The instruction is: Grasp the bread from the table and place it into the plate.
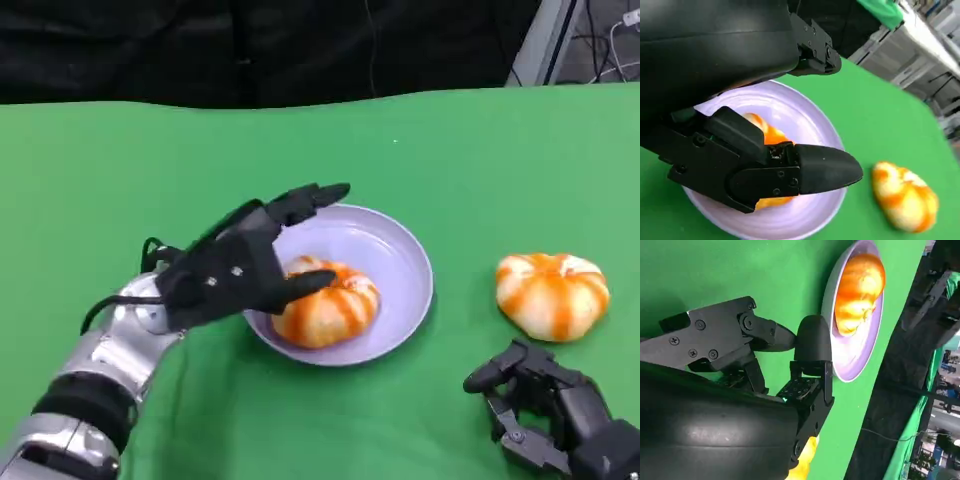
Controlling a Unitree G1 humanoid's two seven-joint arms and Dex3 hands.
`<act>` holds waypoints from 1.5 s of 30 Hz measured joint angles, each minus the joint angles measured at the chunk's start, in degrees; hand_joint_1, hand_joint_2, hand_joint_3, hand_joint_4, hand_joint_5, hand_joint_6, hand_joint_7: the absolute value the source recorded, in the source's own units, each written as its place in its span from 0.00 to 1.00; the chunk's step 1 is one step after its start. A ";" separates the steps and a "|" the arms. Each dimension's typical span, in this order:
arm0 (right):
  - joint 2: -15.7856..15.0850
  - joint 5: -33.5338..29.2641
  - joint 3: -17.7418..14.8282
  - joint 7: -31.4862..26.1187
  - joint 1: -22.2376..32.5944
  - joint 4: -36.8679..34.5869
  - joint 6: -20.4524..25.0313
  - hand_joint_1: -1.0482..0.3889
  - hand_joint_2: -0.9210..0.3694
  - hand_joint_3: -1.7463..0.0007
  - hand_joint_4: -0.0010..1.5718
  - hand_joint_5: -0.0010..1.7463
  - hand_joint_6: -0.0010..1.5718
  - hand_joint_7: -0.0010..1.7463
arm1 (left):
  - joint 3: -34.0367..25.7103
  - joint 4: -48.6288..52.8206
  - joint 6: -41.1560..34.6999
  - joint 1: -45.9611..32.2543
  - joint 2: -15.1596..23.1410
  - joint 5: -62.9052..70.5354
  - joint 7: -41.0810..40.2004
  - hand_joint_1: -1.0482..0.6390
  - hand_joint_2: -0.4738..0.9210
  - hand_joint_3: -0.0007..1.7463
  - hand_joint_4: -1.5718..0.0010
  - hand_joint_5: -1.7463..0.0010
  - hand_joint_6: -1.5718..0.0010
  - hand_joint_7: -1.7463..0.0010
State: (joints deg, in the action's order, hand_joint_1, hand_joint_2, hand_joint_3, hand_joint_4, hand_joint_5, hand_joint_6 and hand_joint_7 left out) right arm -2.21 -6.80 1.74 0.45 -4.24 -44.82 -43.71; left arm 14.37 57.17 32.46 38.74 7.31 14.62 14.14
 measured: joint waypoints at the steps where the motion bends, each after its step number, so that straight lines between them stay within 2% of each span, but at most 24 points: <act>1: 0.00 0.01 0.00 0.02 -0.03 -0.03 0.00 0.62 0.06 0.63 0.44 1.00 0.46 0.73 | -0.67 -0.03 0.28 -0.43 0.00 -1.01 0.62 0.03 1.00 0.41 0.90 0.98 0.87 0.99; 4: 0.00 0.03 -0.03 0.02 -0.14 -0.20 0.00 0.63 0.06 0.63 0.44 1.00 0.47 0.73 | -2.76 0.00 2.56 -1.83 -0.17 -4.02 2.30 0.08 1.00 0.39 0.87 0.98 0.84 0.98; 10: 0.11 0.40 -0.04 0.31 -0.41 -0.78 -0.26 0.63 0.07 0.63 0.44 1.00 0.47 0.73 | -13.86 0.11 2.83 -4.71 -3.83 -20.72 11.21 0.06 1.00 0.35 0.83 0.98 0.82 0.99; 17: 0.10 0.47 -0.05 0.19 -0.80 -1.57 -0.83 0.62 0.07 0.63 0.44 1.00 0.47 0.73 | -21.14 -4.62 3.33 -11.96 -5.22 -30.75 18.42 0.09 1.00 0.33 0.75 0.97 0.77 0.98; 22: 0.09 0.48 -0.04 0.20 -0.98 -1.94 -0.94 0.62 0.07 0.63 0.44 1.00 0.47 0.72 | -23.63 -9.43 3.93 -17.71 -6.43 -36.39 25.25 0.10 1.00 0.31 0.71 0.97 0.75 0.98; 33: 0.07 0.59 -0.08 0.44 -1.46 -2.70 -1.22 0.63 0.06 0.63 0.45 1.00 0.47 0.71 | -27.48 -17.39 1.93 -26.87 -5.73 -42.29 32.27 0.11 1.00 0.28 0.68 0.98 0.72 0.99; 45: -0.07 1.20 -0.43 1.52 -1.59 -3.38 -1.65 0.62 0.07 0.63 0.44 1.00 0.47 0.71 | -30.42 -15.86 0.87 -30.18 -4.75 -43.96 35.76 0.18 1.00 0.28 0.67 0.99 0.72 1.00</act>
State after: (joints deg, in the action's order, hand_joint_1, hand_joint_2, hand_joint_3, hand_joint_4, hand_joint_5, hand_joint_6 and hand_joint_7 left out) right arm -2.27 -5.60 1.31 1.96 -5.83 -48.20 -45.36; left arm -16.05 41.30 33.33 8.56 2.56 -29.35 49.91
